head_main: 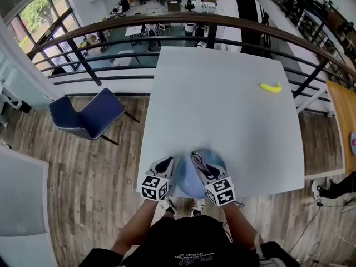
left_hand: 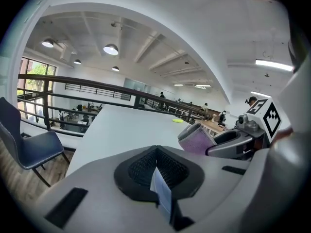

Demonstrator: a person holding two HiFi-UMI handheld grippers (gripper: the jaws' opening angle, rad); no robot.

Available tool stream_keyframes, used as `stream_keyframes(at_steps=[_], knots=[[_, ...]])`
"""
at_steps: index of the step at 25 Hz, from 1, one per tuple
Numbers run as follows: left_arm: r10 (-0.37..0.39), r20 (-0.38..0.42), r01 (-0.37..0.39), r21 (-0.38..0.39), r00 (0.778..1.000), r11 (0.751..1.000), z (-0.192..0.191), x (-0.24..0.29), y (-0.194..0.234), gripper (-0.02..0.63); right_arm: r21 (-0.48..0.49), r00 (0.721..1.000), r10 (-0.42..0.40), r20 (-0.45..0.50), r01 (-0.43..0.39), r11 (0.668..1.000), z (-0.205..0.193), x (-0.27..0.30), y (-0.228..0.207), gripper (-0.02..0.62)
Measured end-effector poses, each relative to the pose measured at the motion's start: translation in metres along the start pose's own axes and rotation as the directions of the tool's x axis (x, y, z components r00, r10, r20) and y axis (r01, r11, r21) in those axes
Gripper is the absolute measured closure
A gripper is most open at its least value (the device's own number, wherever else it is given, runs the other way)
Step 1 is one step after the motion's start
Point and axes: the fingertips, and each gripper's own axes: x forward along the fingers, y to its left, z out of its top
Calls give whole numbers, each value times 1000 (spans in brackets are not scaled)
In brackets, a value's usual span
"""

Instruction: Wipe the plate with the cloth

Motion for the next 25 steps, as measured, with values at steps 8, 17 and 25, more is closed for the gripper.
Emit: stream_keyframes(at_steps=[8, 17, 25], knots=[[0, -67, -1, -21, 998, 1000, -29, 6, 10, 594, -30, 994, 29, -102, -32, 999, -33, 30, 11, 477], [29, -93, -34, -56, 995, 998, -35, 1, 29, 594, -35, 975, 99, -199, -108, 994, -50, 59, 31, 477], [13, -114, -19, -57, 993, 998, -47, -6, 24, 594, -31, 964, 117, -238, -128, 991, -60, 67, 33, 477]])
